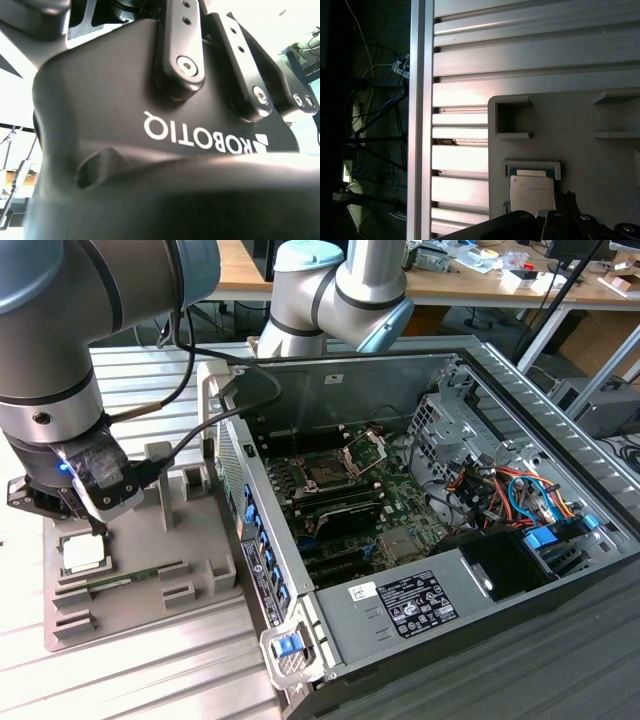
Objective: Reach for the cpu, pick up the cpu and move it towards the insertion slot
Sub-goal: 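Pick up the cpu and move it towards the insertion slot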
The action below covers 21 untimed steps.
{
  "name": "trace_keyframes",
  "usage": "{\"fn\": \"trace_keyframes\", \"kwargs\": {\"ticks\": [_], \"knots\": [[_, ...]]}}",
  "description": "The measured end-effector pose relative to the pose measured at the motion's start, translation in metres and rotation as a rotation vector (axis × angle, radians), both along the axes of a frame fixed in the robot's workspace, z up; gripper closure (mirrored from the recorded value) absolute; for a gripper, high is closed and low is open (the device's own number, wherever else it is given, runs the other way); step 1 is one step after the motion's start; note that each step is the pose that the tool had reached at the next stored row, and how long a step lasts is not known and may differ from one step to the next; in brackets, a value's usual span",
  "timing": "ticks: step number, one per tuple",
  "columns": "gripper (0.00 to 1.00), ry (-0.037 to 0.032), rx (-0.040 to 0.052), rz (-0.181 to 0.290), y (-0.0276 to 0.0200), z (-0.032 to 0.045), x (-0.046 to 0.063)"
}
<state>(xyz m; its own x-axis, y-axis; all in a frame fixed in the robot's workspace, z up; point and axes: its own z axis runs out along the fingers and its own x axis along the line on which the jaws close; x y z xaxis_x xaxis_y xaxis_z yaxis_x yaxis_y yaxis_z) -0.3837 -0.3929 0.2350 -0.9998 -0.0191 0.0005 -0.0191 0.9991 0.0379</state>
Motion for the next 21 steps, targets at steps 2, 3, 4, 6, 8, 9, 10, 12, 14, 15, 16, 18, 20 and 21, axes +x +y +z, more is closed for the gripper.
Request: {"fn": "trace_keyframes", "kwargs": {"ticks": [2,3,4,6,8,9,10,12,14,15,16,18,20,21], "knots": [[0.9,0.0,0.0,0.0,0.0,-0.0018,0.0],[0.9,0.0,0.0,0.0,0.0,-0.0026,-0.0001],[0.9,0.0,0.0,0.0,0.0,-0.0027,-0.0001],[0.9,0.0,0.0,0.0,-0.0001,-0.0039,-0.0002],[0.9,0.0,0.0,0.0,-0.0001,-0.0042,-0.0002],[0.9,0.0,0.0,0.0,-0.0001,-0.0044,-0.0002],[0.9,0.0,0.0,0.0,-0.0001,-0.0046,-0.0002],[0.9,0.0,0.0,0.0,-0.0001,-0.0053,-0.0002],[0.9,-0.0003,0.0002,0.0,0.0,-0.0058,-0.0009],[0.9,-0.0001,0.0,0.0,-0.0001,-0.0058,-0.0013],[0.9,-0.0001,0.0,0.0,-0.0001,-0.0059,-0.0016],[0.9,-0.0001,0.0,0.0,-0.0001,-0.006,-0.0021],[0.9,0.0,0.0,0.0,-0.0001,-0.0063,-0.0027],[0.9,-0.0001,0.0,0.0,-0.0001,-0.0065,-0.0028]]}}
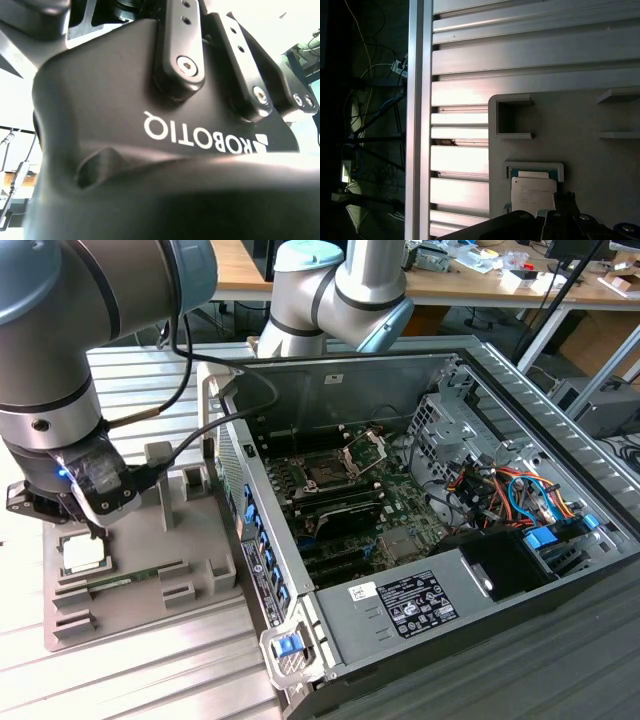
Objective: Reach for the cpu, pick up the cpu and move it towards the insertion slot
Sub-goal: 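Pick up the cpu and move it towards the insertion slot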
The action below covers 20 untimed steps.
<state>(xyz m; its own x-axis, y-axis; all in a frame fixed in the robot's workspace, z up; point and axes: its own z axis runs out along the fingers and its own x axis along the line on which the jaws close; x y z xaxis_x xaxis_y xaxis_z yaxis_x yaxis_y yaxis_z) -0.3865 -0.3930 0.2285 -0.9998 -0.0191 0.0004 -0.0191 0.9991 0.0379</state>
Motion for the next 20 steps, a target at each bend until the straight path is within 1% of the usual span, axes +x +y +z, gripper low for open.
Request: {"fn": "trace_keyframes", "kwargs": {"ticks": [20], "knots": [[0.9,0.0001,-0.0001,0.0,-0.0003,-0.0033,-0.0026]]}}
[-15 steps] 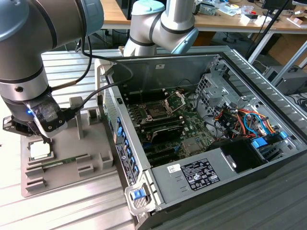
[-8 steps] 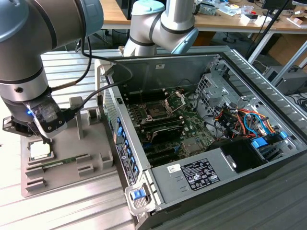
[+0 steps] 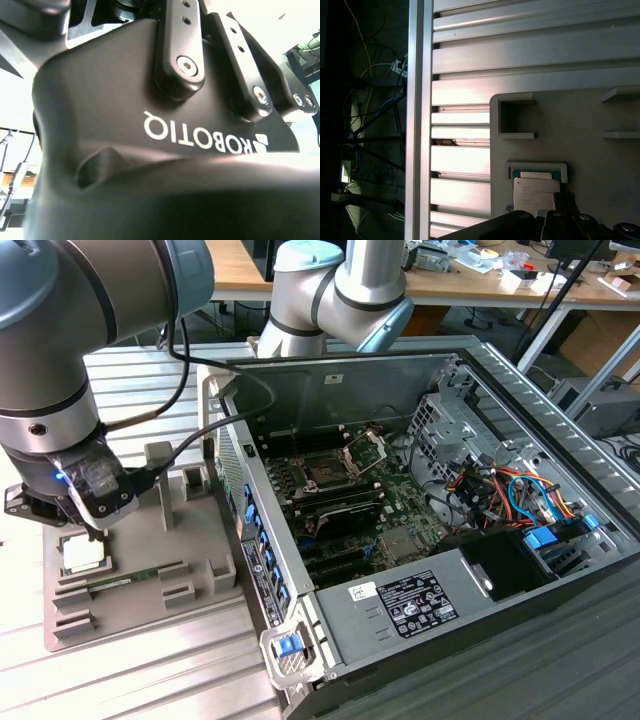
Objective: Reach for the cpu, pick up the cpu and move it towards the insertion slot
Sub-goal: 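Pick up the cpu and move it towards the insertion slot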
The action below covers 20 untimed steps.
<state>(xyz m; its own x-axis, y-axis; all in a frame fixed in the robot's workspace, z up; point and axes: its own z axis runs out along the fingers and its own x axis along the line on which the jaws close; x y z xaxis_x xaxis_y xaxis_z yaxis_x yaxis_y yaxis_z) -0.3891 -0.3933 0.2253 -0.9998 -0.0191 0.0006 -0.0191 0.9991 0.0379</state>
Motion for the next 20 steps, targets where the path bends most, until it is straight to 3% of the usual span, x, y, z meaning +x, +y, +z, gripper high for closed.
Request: {"fn": "trace_keyframes", "kwargs": {"ticks": [20], "knots": [[0.9,-0.0001,0.0,0.0,-0.0001,-0.0029,-0.0045]]}}
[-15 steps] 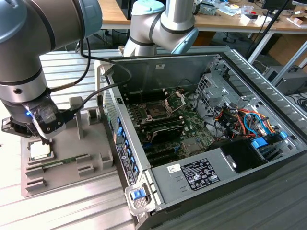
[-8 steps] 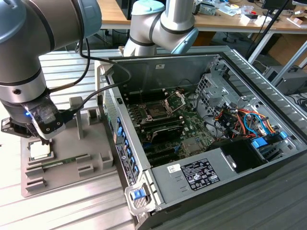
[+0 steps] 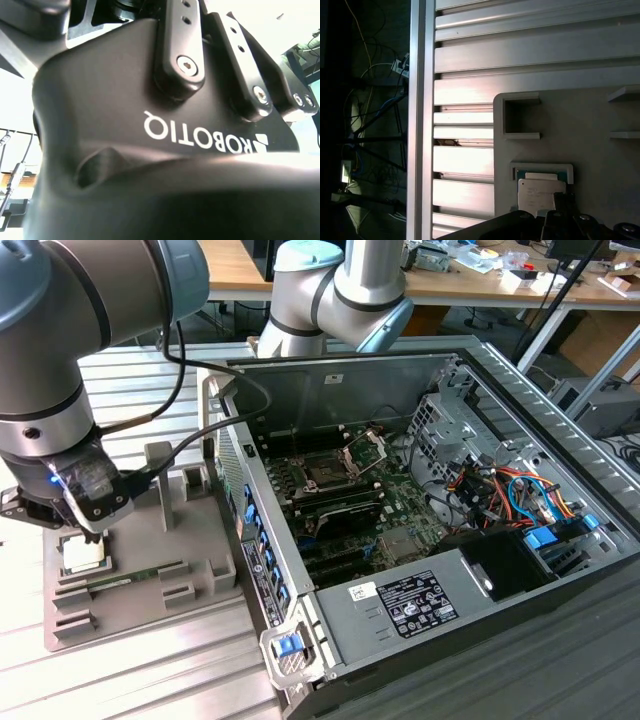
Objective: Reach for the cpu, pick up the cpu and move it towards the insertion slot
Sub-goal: 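Pick up the cpu and move it towards the insertion slot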
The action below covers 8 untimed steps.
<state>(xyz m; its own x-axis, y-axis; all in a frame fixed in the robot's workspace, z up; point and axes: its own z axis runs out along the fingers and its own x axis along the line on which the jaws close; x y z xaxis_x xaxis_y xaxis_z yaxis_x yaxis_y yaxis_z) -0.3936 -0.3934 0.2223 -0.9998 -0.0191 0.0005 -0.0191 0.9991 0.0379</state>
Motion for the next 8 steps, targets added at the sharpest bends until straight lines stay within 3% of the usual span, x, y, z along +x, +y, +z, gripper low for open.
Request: {"fn": "trace_keyframes", "kwargs": {"ticks": [8], "knots": [[0.9,0.0,0.0,0.0,0.0,-0.001,-0.0009]]}}
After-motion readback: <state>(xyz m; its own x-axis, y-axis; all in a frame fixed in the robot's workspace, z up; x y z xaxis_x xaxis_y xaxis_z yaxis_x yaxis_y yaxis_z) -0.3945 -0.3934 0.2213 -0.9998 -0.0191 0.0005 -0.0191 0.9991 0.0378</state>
